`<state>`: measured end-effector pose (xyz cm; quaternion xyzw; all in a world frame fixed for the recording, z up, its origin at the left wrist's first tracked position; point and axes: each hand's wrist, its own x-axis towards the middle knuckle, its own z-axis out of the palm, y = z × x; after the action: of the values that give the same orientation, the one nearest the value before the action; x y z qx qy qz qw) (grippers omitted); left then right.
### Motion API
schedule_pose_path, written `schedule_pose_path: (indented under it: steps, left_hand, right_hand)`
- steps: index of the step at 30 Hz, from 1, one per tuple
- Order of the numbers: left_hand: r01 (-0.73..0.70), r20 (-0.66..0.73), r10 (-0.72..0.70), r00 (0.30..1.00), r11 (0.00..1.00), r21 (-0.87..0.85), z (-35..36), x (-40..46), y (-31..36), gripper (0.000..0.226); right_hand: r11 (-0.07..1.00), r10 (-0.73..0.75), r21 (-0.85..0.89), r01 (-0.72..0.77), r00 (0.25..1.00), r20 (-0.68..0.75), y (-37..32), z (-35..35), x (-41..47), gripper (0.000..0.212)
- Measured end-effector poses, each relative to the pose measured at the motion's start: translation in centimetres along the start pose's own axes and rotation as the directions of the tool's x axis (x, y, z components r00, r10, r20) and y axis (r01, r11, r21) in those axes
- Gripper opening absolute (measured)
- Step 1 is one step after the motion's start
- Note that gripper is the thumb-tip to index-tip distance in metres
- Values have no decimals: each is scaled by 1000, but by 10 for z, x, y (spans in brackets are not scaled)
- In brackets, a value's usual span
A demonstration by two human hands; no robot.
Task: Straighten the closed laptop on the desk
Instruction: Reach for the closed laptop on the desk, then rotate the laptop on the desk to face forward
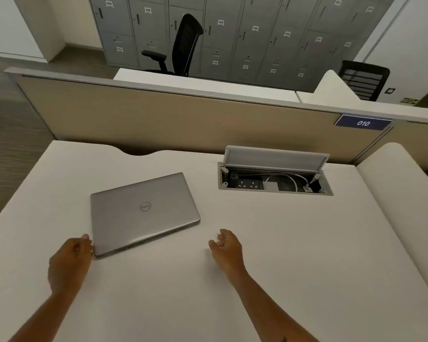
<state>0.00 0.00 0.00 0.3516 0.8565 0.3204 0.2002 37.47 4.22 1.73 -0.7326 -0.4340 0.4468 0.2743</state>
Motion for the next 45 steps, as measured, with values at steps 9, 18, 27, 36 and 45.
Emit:
schedule_pose_path:
  steps: [9,18,27,36,45]
  left_hand:
    - [61,159,-42,986,991,-115,23,67,34,55]
    - [-89,239,74,968,995,51,42,132,60,59]
    - [-176,257,128,958,969,173,45,148,66,49]
    - [-162,252,117,961,973,165,29,112,44,36]
    - [-134,220,106,970,984,116,5,49,15,29]
  right_hand:
    - [981,129,134,-141,987,99,-36,23,30,68]
    - [985,90,139,-106,989,114,-37,47,38,12]
    - [930,210,290,-225,974,84,-36,58,50,30]
    - [898,255,362,-252,966,42,-46,54,56,38]
    - [884,245,395,-248,968,59,-57,45,65,14]
